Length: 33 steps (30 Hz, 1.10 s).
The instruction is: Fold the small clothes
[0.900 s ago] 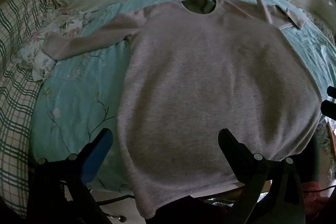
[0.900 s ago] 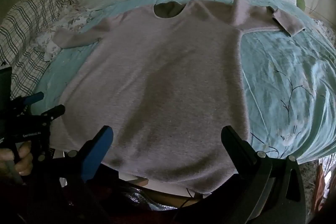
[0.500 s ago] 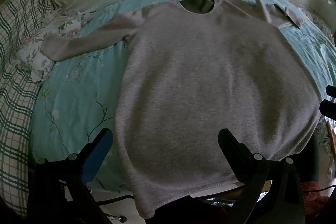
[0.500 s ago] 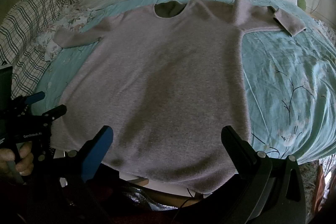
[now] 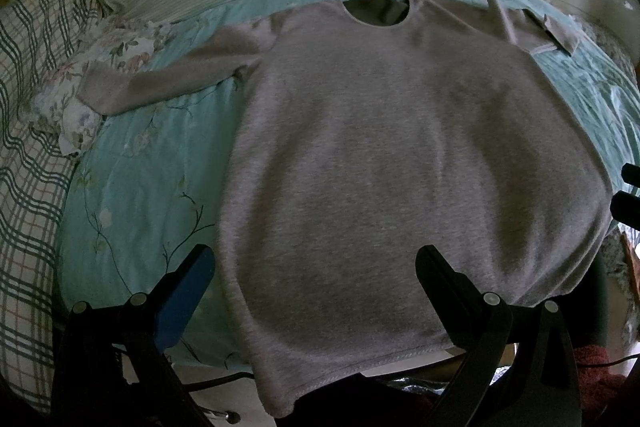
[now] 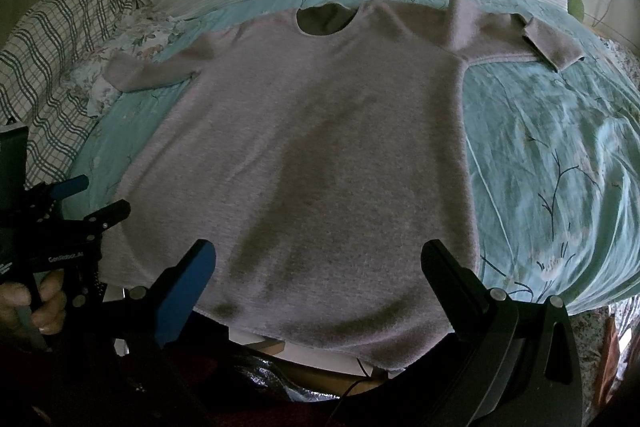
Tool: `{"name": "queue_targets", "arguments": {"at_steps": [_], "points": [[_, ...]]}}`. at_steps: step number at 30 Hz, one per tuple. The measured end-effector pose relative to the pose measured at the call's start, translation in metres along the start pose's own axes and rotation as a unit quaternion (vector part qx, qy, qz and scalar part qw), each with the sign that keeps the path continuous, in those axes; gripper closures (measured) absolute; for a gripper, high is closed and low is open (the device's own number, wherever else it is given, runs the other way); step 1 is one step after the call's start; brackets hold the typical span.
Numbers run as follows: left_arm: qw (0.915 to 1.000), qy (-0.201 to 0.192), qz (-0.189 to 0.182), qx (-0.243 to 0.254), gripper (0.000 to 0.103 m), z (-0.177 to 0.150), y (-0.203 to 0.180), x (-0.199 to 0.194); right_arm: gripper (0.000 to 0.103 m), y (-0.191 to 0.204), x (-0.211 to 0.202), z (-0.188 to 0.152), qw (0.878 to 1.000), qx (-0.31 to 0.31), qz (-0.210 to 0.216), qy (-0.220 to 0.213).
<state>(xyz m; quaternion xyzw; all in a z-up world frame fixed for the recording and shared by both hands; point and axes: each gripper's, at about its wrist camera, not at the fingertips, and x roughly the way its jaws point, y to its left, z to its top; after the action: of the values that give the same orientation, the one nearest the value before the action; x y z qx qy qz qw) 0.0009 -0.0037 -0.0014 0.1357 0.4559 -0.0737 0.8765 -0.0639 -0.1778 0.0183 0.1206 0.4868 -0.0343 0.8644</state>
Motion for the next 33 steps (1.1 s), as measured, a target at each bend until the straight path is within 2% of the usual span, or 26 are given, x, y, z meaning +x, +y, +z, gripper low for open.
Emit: {"name": "queue_targets", "arguments": {"at_steps": [11,21,25,29,33], "points": [[1.0000,-0.004,-0.006,-0.005,0.002,0.001,0.001,0.001,0.001,0.001,0.000,0.002,1.000,-0.001,0.003,0.000],[0.9999,-0.011,0.007,0.003,0.002,0.000,0.002,0.004,0.001,0.000,0.001,0.003,1.000,0.001,0.004,0.002],[1.0000,-0.003,0.003,0.003,0.002,0.001,0.002,0.007,0.001,0.000,0.003,0.004,1.000,0.002,0.005,0.000],[0.9995,-0.030,0.005,0.002,0.002,0.004,0.002,0.007,0.001,-0.008,0.007,0.006,1.000,0.004,0.000,-0.004],[0.9995,-0.031,0.006,0.005,0.002,0.011,0.003,0.012,0.001,-0.026,0.007,0.019,1.000,0.009,-0.006,-0.022]]}}
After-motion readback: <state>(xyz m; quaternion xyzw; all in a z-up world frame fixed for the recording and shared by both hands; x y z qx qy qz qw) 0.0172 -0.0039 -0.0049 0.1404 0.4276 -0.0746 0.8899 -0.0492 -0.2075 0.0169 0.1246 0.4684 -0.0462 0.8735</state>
